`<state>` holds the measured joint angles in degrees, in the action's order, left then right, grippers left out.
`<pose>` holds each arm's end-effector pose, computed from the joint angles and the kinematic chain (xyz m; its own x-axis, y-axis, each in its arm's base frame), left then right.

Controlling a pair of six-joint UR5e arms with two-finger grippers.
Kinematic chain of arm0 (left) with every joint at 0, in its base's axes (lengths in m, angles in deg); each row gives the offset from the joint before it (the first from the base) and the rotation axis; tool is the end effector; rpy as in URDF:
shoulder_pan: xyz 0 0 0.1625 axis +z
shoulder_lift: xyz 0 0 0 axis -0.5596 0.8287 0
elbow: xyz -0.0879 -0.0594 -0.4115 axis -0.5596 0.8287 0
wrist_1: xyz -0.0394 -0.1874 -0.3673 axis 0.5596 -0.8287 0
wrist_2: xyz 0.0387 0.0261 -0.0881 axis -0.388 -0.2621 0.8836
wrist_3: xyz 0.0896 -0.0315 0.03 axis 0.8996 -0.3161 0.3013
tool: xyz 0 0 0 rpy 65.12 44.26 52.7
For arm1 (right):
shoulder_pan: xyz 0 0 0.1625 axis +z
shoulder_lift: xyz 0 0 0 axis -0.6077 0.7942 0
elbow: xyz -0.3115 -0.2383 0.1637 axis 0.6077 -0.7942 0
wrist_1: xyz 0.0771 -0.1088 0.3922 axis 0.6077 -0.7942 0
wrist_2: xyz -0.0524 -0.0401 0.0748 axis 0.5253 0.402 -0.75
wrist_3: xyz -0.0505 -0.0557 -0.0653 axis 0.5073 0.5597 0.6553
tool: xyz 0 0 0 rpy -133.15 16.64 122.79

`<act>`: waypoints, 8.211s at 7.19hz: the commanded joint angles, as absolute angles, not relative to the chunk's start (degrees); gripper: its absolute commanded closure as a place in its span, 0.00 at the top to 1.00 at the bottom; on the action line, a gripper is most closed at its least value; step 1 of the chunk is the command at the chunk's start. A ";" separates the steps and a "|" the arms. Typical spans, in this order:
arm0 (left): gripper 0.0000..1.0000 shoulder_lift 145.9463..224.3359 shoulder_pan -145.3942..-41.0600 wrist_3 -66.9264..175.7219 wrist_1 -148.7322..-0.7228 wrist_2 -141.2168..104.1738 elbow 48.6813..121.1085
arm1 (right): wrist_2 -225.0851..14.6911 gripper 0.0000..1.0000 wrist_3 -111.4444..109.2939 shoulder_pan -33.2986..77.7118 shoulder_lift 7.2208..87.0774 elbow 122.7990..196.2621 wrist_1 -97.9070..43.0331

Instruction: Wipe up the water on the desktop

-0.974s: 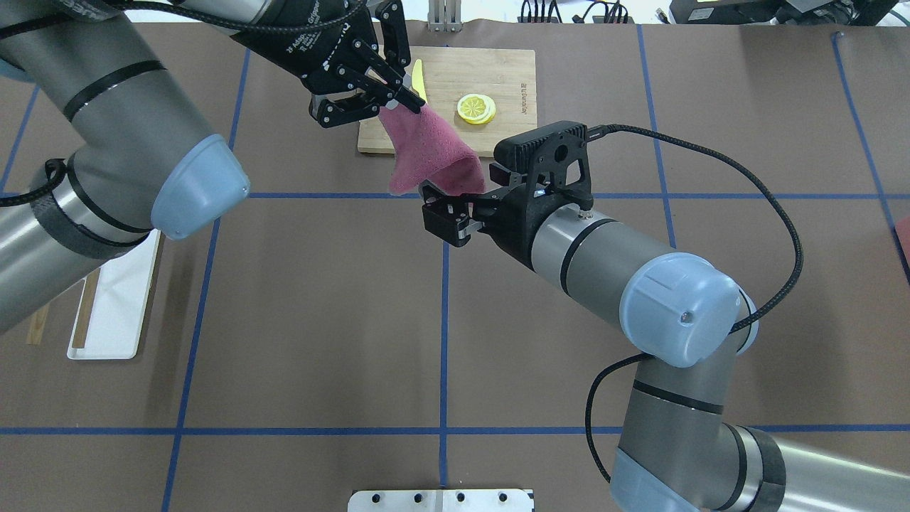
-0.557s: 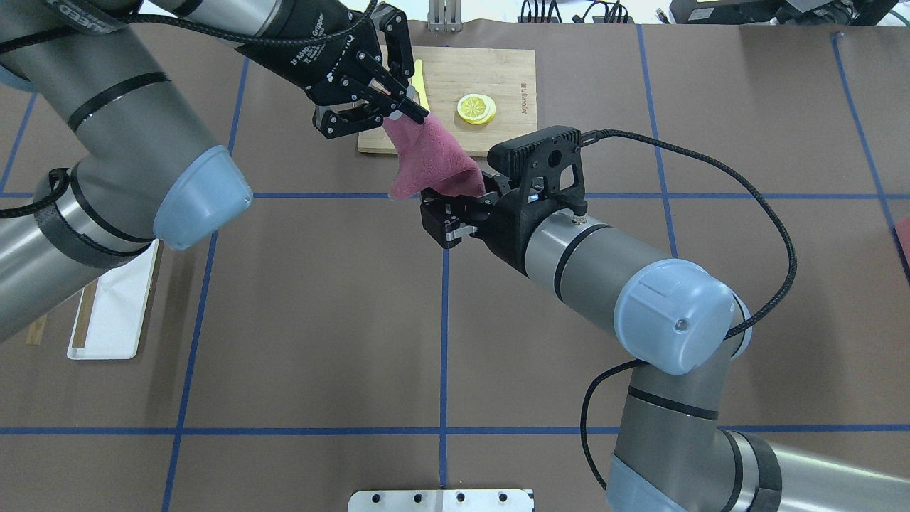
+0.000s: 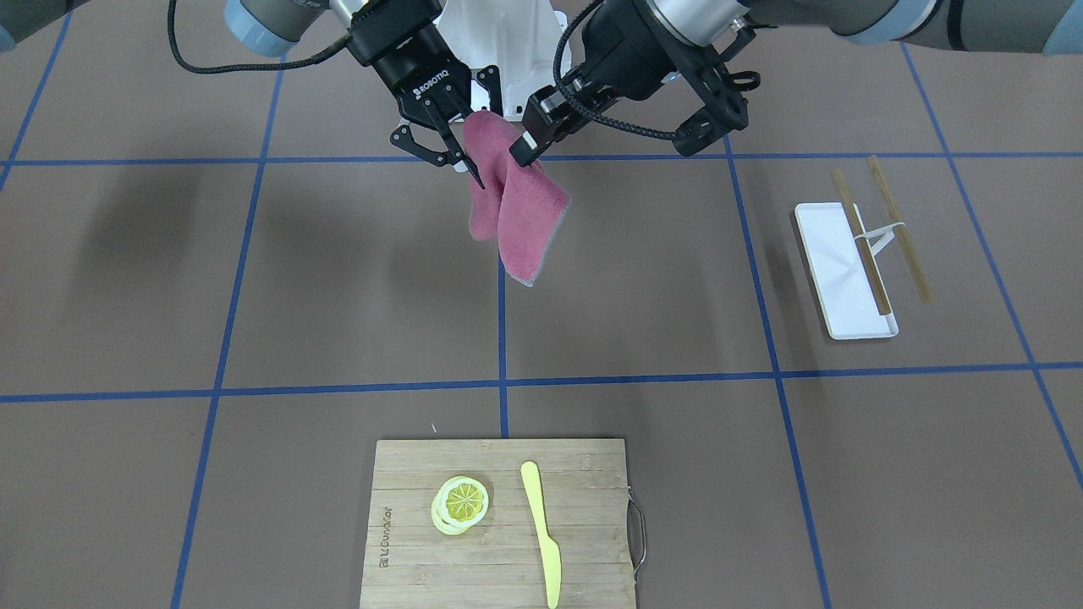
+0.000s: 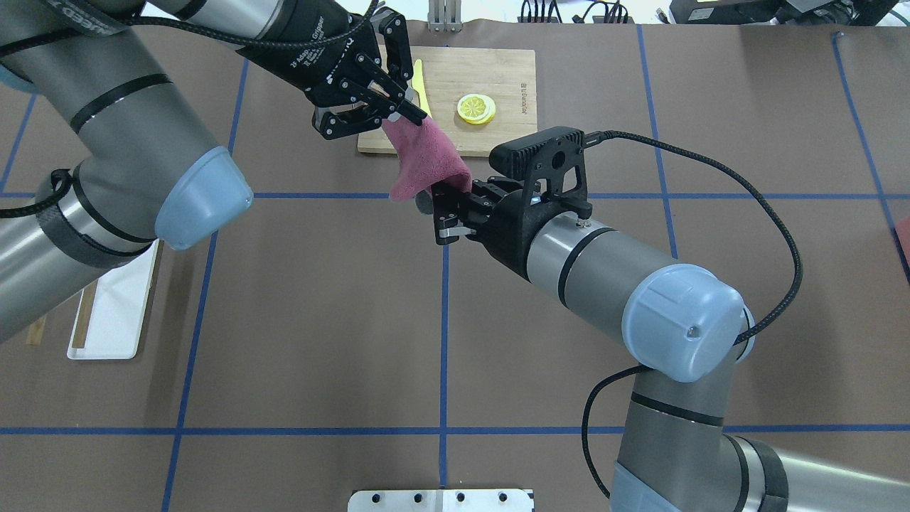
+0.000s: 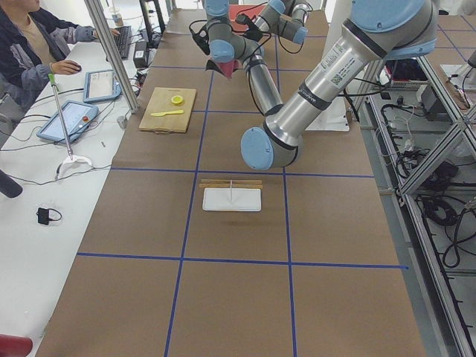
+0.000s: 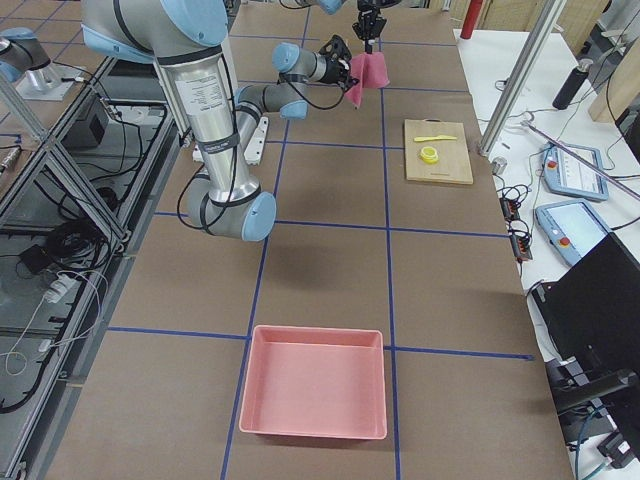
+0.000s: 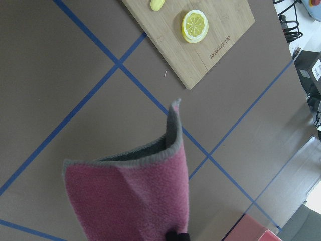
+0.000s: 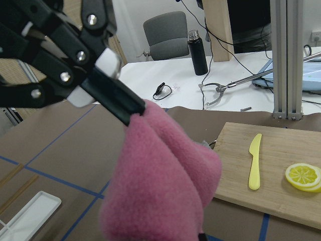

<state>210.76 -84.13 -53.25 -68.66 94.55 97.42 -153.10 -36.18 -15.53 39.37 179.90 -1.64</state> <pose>0.3325 -0.4964 0.0425 0.0485 -0.6522 -0.7565 0.1541 0.7532 -0.6395 -0.4378 -0.3546 0.1318 0.4033 -0.4705 0.7848 -0.5168 0.5906 0.6197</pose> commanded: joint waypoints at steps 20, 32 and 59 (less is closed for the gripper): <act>0.83 197.63 -105.22 -33.00 -67.44 101.71 99.99 | -167.81 0.00 -35.20 -12.11 39.92 176.76 -44.20; 0.84 197.10 -105.58 -33.44 -66.20 101.80 103.00 | -173.13 0.00 -17.70 -2.09 60.86 181.24 -43.94; 0.85 195.34 -105.58 -33.62 -64.00 101.80 105.81 | -186.32 0.00 11.14 28.27 65.46 185.72 -55.37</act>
<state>195.60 -105.76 -33.68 -64.00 101.80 106.17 -185.67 3.97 22.19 62.10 185.70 -55.12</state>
